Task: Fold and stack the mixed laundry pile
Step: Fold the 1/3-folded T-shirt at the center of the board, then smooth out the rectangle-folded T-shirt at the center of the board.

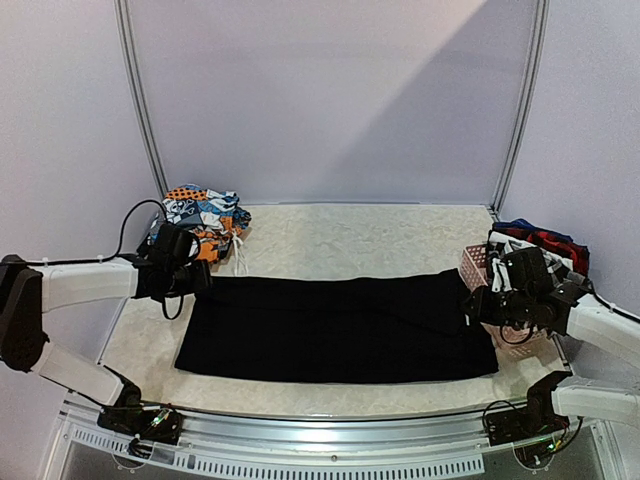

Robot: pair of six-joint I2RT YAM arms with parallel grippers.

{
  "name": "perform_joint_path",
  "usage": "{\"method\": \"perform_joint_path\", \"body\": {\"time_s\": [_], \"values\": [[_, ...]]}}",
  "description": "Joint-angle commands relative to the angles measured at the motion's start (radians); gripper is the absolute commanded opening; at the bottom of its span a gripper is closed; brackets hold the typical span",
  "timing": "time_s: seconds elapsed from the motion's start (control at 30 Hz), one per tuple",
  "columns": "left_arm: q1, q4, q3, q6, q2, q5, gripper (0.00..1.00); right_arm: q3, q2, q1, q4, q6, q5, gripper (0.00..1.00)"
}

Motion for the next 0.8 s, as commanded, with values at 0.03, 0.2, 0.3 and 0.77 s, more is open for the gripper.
{"method": "perform_joint_path", "body": {"time_s": [0.03,0.2,0.3,0.77], "values": [[-0.002,0.067,-0.069,-0.020,0.050,0.019,0.69,0.027,0.015,0.030,-0.013,-0.005,-0.006,0.31],[0.000,0.159,-0.073,-0.028,0.118,0.060,0.59,0.048,0.052,0.058,-0.003,-0.003,0.000,0.32],[0.002,0.212,-0.074,-0.033,0.161,0.033,0.45,0.066,0.082,0.081,0.007,0.000,0.011,0.33],[0.005,0.140,-0.146,-0.155,0.092,-0.129,0.20,0.380,0.520,0.138,0.120,-0.065,-0.055,0.52]]}}
